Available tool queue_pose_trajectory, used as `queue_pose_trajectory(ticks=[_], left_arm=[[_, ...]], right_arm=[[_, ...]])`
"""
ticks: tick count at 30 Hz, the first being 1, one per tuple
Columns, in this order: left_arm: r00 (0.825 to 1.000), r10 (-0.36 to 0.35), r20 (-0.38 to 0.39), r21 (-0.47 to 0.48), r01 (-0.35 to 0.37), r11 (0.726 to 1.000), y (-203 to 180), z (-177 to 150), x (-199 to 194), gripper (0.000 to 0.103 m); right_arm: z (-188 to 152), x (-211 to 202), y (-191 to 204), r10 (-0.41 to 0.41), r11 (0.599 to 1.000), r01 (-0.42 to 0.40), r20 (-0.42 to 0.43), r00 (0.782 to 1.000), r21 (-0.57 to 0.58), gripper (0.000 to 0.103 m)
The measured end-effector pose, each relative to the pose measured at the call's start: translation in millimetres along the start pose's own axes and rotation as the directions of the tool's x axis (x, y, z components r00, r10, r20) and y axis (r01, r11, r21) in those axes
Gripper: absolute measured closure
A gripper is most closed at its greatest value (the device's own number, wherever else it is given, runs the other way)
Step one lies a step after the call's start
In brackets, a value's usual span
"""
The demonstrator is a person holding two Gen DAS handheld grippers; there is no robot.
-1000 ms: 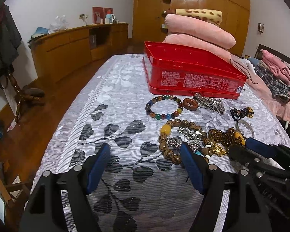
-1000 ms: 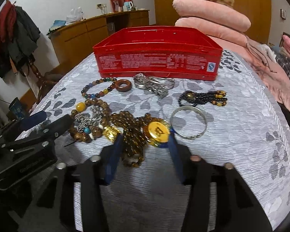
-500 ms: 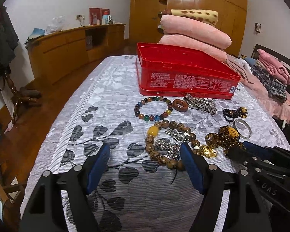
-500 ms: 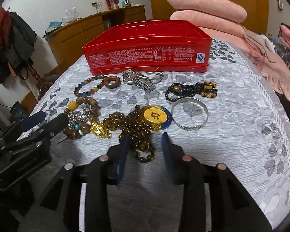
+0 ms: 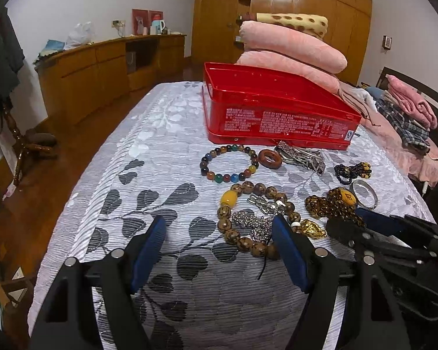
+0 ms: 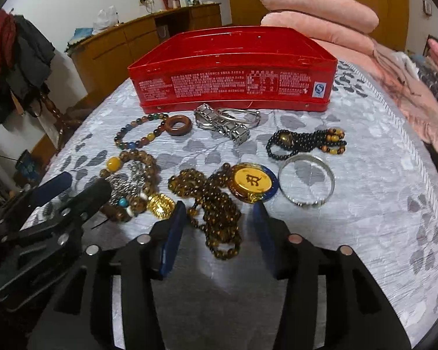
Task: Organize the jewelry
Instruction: 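Move both tools down toward the jewelry in front of the red tin, then grasp the yellow-bead bracelet with the left tool while the right tool grasps the brown bead strand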
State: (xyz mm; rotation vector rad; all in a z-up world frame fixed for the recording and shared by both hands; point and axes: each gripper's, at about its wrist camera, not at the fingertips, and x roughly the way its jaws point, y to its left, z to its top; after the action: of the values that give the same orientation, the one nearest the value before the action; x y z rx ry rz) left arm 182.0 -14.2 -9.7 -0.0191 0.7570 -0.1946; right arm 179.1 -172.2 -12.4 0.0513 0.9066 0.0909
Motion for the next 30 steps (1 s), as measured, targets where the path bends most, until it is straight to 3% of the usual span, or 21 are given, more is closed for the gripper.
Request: queue_pose_trajectory(ticks=[1,4,14,18,20,26,30], left_arm=[[1.0,-0.003,-0.001,-0.003,0.003,1.0,0.6,0.2,0.1,0.029],[1.0,-0.001,0.002,-0.004,0.001,1.0,0.0,0.2,-0.7,0.029],[1.0,-0.024,0.01,0.031,0.023,0.999,-20.9,-5.1,-9.5,0.029],[0.999,-0.023,-0.037,-0.025,0.022,0.999,-6.0,-2.5,1.8,0.03],[0.998,-0.039,-0.054,-0.062,0.035,0.997,3.3,1.8,5.8,0.036],[0.997,-0.009,-0.077,-0.057,0.005,0.998,9.1,13.9,18.1,0.05],[0.996,-0.016,-0.092,-0.039,0.013,0.999,5.0,17.9,25.4,0.052]], right_arm=[[0.9,0.8,-1.0,-0.004,1.0,0.004,0.003,1.0,0.004,0.075],[2.1,1.5,-8.3,0.004,1.0,-0.004,0.007,1.0,0.02,0.078],[-8.2,-13.4,-28.2,-0.018,0.999,0.017,0.024,1.0,0.044,0.08],[-9.6,-13.9,-35.9,-0.011,0.998,0.009,0.028,1.0,0.057,0.079],[-9.7,-13.0,-36.7,-0.006,0.998,0.004,0.03,1.0,0.055,0.079],[-8.0,-10.0,-36.8,0.004,0.999,-0.005,0.037,0.999,0.048,0.079],[-5.5,-7.9,-36.9,0.008,0.999,-0.01,0.036,0.999,0.047,0.079]])
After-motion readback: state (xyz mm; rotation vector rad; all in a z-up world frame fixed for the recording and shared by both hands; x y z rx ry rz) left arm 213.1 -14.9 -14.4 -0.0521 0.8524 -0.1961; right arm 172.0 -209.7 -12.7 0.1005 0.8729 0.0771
